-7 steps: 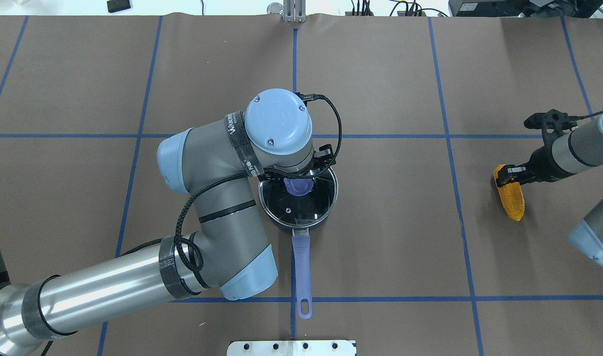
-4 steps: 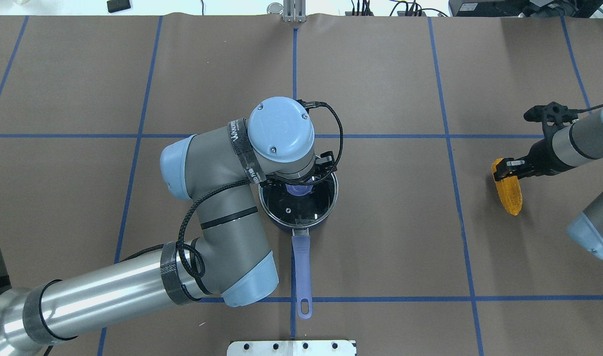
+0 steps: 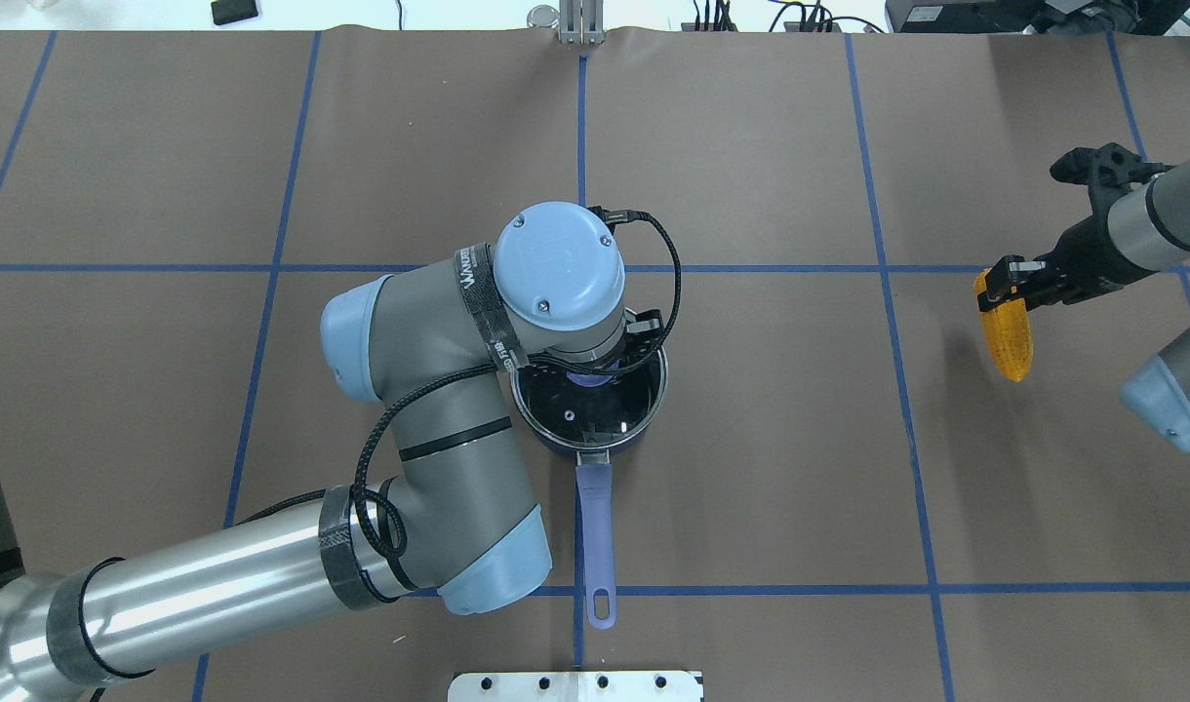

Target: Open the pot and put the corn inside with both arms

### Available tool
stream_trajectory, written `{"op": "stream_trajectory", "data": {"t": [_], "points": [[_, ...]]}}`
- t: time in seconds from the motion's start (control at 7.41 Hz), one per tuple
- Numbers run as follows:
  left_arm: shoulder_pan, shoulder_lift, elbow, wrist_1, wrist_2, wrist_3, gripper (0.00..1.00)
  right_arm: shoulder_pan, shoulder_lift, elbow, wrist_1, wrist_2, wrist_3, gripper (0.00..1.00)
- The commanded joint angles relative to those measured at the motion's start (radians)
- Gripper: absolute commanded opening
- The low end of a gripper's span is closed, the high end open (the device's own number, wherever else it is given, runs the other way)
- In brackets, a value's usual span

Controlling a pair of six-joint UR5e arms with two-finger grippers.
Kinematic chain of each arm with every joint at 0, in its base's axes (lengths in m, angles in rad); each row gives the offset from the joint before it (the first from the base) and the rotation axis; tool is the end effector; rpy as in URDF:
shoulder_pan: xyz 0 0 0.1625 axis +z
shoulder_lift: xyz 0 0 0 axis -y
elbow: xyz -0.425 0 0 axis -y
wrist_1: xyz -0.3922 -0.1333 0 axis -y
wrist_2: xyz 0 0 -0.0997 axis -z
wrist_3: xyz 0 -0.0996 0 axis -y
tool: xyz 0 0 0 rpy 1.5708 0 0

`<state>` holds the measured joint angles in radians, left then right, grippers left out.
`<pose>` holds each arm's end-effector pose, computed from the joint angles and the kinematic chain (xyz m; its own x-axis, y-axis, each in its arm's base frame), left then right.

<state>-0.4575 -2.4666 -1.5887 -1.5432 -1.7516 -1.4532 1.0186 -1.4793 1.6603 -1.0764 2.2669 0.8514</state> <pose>0.5863 -0.4173 0.1023 0.5998 -0.1667 -0.7826 0.2408 0.9703 -0.0221 -0.2295 -0.5049 0.5124 0.5999 0.0097 0.8000 -0.0635 0.9974 0.0355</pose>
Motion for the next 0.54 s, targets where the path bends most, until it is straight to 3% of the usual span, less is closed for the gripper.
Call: {"op": "stream_trajectory", "data": {"t": [0.0, 0.27, 0.4], "points": [[-0.001, 0.000, -0.019, 0.002, -0.008, 0.008, 0.41, 0.006, 0.019, 0.003, -0.008, 0.003, 0.006, 0.00], [-0.019, 0.003, -0.080, 0.026, -0.012, 0.063, 0.40, 0.005, 0.028, 0.015, -0.008, -0.007, 0.047, 0.00], [-0.062, 0.005, -0.106, 0.056, -0.066, 0.089, 0.38, -0.008, 0.058, 0.021, -0.008, -0.010, 0.120, 0.00]]}}
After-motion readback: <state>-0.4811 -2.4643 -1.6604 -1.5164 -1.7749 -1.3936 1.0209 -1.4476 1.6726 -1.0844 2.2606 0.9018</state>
